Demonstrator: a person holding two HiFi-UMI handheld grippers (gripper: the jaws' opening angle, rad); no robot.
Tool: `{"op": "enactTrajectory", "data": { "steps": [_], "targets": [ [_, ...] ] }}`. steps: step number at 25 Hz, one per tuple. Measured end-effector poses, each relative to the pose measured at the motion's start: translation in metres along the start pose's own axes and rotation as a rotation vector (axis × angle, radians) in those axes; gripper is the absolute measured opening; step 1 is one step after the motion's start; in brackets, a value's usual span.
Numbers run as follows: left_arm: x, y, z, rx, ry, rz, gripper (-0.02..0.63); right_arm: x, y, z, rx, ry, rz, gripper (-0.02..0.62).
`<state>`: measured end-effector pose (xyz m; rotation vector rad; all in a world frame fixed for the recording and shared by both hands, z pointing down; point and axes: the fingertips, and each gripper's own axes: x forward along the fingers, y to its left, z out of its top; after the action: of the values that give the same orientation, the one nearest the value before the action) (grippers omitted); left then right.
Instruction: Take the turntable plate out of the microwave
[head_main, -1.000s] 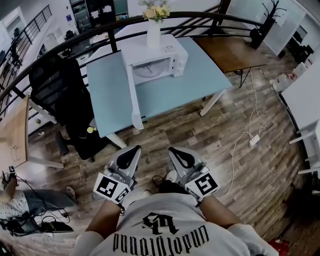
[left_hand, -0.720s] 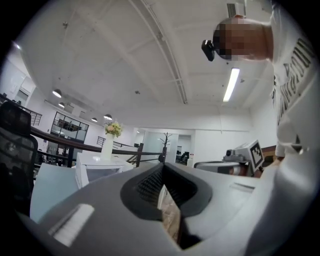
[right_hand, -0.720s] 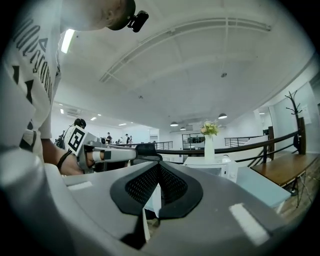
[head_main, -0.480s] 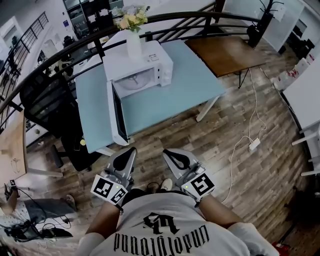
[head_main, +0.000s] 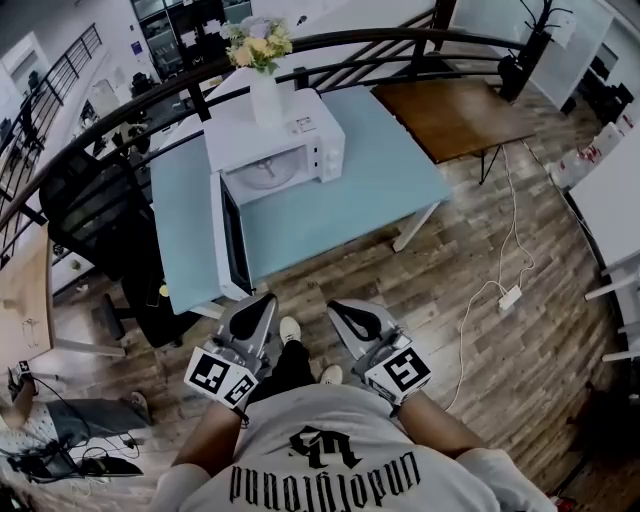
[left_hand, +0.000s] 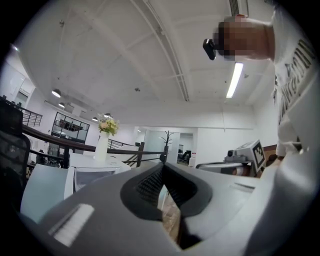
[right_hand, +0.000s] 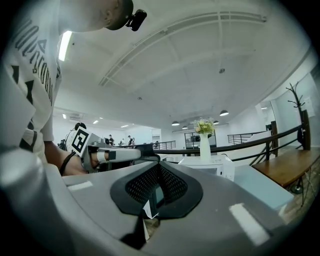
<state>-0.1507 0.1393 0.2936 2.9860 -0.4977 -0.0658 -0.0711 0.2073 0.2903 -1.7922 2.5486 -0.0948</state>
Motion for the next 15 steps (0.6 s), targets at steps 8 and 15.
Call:
{"op": "enactTrajectory", "data": {
  "steps": [8, 15],
  "targets": [
    [0.033, 0.032, -0.006, -0.008, -0.008, -0.009, 0.049, 0.027, -0.021, 0.004, -0.015, 0.011, -0.007, 0.003],
    [0.078, 0.088, 0.002, -0.023, -0.027, -0.014, 0.049, 0.081, -0.06, 0.0, -0.011, 0.053, -0.002, 0.003]
  ]
}}
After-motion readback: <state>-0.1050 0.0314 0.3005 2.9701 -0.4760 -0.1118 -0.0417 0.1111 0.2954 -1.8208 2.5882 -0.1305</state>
